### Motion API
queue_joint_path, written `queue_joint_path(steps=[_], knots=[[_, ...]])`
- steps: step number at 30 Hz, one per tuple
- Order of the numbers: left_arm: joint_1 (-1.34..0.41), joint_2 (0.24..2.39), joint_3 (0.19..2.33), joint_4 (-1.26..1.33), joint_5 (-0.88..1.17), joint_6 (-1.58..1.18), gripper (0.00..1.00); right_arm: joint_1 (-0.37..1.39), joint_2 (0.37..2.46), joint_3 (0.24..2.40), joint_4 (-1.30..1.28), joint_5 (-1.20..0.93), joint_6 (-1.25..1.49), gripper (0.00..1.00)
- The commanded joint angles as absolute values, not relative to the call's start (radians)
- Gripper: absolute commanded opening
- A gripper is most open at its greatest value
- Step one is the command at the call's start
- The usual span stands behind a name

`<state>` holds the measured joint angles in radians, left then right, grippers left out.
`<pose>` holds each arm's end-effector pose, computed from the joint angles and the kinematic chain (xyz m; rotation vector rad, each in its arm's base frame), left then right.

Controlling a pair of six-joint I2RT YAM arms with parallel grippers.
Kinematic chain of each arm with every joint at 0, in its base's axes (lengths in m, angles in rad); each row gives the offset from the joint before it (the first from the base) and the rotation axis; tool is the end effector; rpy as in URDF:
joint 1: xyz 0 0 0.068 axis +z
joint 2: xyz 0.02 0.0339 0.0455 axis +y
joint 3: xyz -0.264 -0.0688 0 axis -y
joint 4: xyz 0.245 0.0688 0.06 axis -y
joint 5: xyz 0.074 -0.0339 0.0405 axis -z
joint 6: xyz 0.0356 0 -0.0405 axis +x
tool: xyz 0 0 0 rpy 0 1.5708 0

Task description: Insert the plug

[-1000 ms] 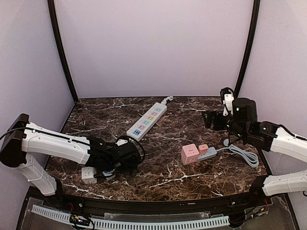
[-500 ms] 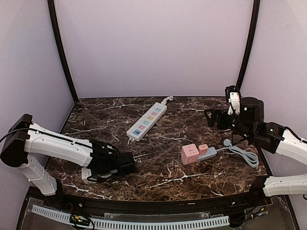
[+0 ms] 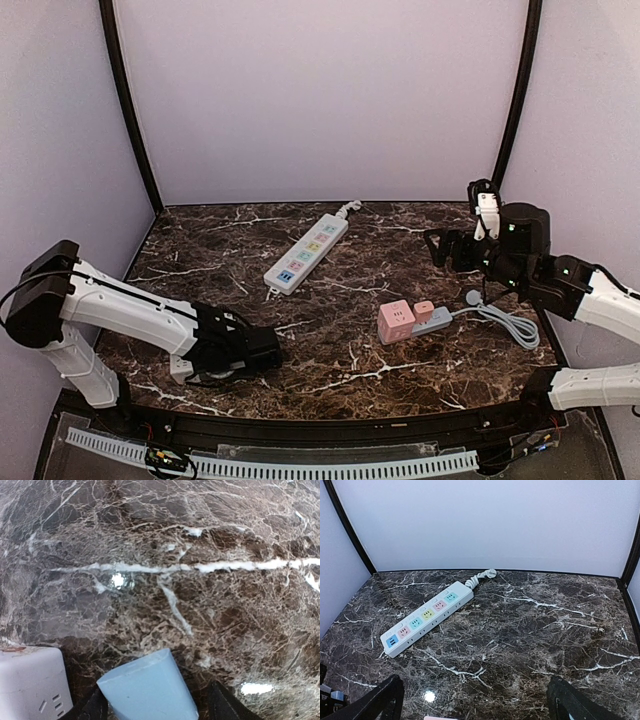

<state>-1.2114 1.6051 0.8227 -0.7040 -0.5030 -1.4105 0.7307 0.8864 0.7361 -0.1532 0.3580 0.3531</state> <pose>0.1054 -0.2317 0.1424 -0.2902 2.6177 0.0664 0.1623 0.1287 0.3086 -0.1062 1.8722 0.4163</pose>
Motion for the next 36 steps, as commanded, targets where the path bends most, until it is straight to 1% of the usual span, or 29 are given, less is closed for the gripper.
queue_joint_path(steps=[1,6,11,15,19,22,25,28,31,33,36], knots=[[-1.216,1.625,0.789,-0.646,-0.521,-1.415,0.64,0.729,0.892,0.723,-0.121,0.356,0.344,0.99],[-1.215,1.647,0.79,-0.597,-0.576,-1.347,0.54,0.729,0.907,0.718,-0.108,0.371,0.327,0.99],[-1.215,1.703,0.812,-0.48,-0.593,-1.185,0.45,0.729,0.928,0.716,-0.101,0.397,0.316,0.99],[-1.215,1.721,0.819,-0.367,-0.608,-1.035,0.42,0.729,0.936,0.714,-0.097,0.404,0.309,0.99],[-1.215,1.724,0.82,-0.215,-0.576,-0.845,0.41,0.728,0.937,0.709,-0.089,0.415,0.301,0.99],[-1.215,1.751,0.84,-0.148,-0.519,-0.719,0.4,0.728,0.942,0.707,-0.087,0.427,0.296,0.98],[-1.216,1.794,0.897,-0.13,-0.454,-0.664,0.39,0.728,0.946,0.707,-0.088,0.437,0.291,0.99],[-1.216,1.839,0.925,-0.093,-0.391,-0.613,0.36,0.728,0.943,0.705,-0.087,0.443,0.29,0.99],[-1.217,1.859,0.956,-0.079,-0.344,-0.57,0.35,0.728,0.942,0.703,-0.086,0.446,0.286,0.99],[-1.219,1.86,0.964,-0.078,-0.337,-0.542,0.36,0.728,0.941,0.703,-0.085,0.446,0.284,0.99],[-1.221,1.857,0.974,-0.08,-0.321,-0.5,0.43,0.728,0.941,0.701,-0.085,0.446,0.283,0.99]])
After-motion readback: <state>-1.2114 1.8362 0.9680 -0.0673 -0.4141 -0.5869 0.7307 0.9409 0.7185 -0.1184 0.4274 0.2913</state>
